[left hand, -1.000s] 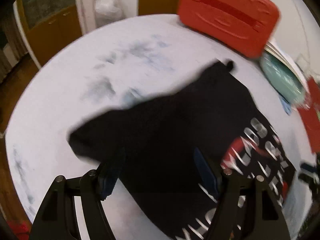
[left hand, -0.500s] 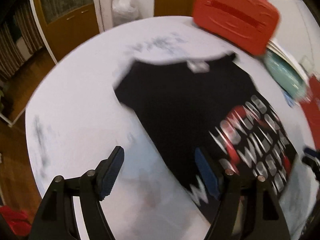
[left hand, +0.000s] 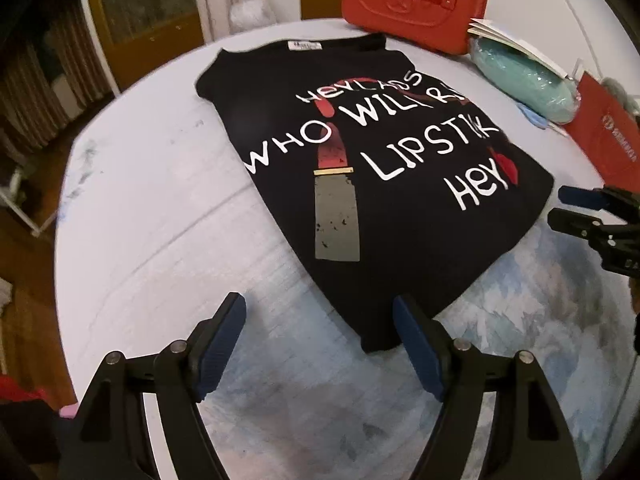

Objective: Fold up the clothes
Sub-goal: 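Lay the flipped shirt print side up and open both grippers, then grasp the shirt hem with both grippers and fold it toward the collar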

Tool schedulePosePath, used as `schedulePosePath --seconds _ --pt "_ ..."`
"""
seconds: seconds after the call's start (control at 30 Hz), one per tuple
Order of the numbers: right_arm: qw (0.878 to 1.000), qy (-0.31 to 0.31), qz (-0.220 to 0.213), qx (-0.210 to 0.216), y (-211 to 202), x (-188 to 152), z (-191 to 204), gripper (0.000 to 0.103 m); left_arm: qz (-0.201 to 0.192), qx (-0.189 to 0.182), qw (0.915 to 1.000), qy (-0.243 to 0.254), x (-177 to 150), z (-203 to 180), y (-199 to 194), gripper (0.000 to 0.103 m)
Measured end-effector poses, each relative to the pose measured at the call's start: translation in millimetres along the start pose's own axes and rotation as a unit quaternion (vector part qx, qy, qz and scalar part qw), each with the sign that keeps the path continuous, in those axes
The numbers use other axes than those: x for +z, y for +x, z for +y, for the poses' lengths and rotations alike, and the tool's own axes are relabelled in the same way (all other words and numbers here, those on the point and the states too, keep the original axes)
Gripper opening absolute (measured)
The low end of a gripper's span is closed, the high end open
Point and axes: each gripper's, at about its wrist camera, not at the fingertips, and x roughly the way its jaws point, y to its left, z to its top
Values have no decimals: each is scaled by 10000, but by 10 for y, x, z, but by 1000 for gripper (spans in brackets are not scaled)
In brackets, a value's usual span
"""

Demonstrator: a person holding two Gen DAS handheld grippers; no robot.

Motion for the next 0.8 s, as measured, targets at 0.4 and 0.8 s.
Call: schedulePosePath --seconds 0.4,0.8 --pt "9989 -376 -263 24 66 62 -30 68 -87 159 9994 -283 -88 -146 -4 84" --pt "9986 -290 -432 44 156 71 -114 78 -349 254 9990 -119 -49 -184 88 103"
